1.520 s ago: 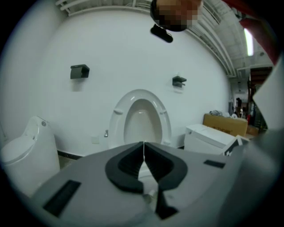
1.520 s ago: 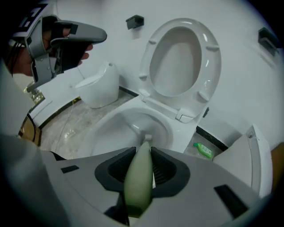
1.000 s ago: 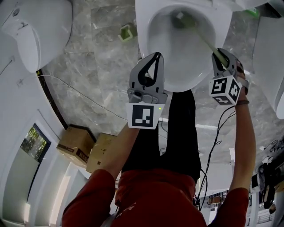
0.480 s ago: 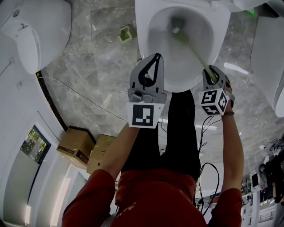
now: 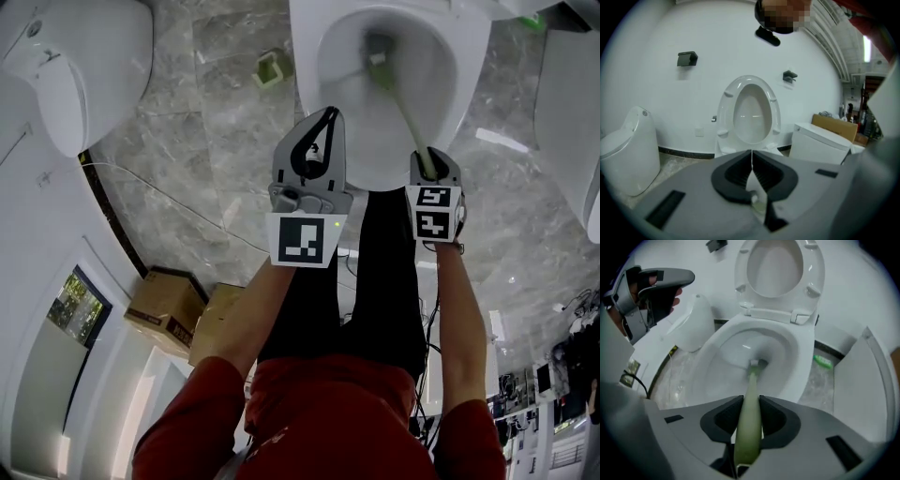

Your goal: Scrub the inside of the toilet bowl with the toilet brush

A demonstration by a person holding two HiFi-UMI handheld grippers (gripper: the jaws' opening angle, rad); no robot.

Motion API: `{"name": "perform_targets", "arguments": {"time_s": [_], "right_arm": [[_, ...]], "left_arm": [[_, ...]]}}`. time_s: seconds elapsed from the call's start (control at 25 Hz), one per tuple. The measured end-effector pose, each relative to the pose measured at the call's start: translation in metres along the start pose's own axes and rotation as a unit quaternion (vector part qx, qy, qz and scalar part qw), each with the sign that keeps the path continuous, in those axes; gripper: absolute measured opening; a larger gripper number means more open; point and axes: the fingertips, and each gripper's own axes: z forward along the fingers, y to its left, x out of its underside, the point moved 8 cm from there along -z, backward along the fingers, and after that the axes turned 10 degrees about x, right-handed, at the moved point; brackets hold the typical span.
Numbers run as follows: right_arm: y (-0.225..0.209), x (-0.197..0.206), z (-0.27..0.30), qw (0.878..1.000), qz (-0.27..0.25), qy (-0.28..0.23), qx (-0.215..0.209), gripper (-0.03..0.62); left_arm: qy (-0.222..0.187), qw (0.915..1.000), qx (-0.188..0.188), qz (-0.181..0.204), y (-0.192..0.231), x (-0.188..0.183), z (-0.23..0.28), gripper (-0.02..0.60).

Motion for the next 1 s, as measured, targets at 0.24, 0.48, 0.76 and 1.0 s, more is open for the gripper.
{"name": "perform_targets", "arguments": {"time_s": [0.24,0.48,0.76,1.0], "right_arm": [[0.053,-0.002,-0.012,0.924,0.362,0.022,-0.122,0.103],[0.078,-0.019,0.011,0.87,0.464,0.046,-0.16,0.103],[0.069,-0.02,0.04,0.866,0.475,0.089,-0.13,0.103],[0.106,-0.037,0.018,0.844,0.486,0.08,-0.213,0.103]], "left_arm": [[0.008,0.9999,-0.006,0.0,0.014,0.004,-0.012,-0.003],[0.01,0.9999,-0.008,0.006,0.024,0.004,-0.016,-0.003],[0.013,0.9999,-0.01,-0.001,0.029,0.008,-0.018,-0.003],[0.018,0.9996,-0.024,-0.001,0.037,0.012,-0.025,-0.003]]}}
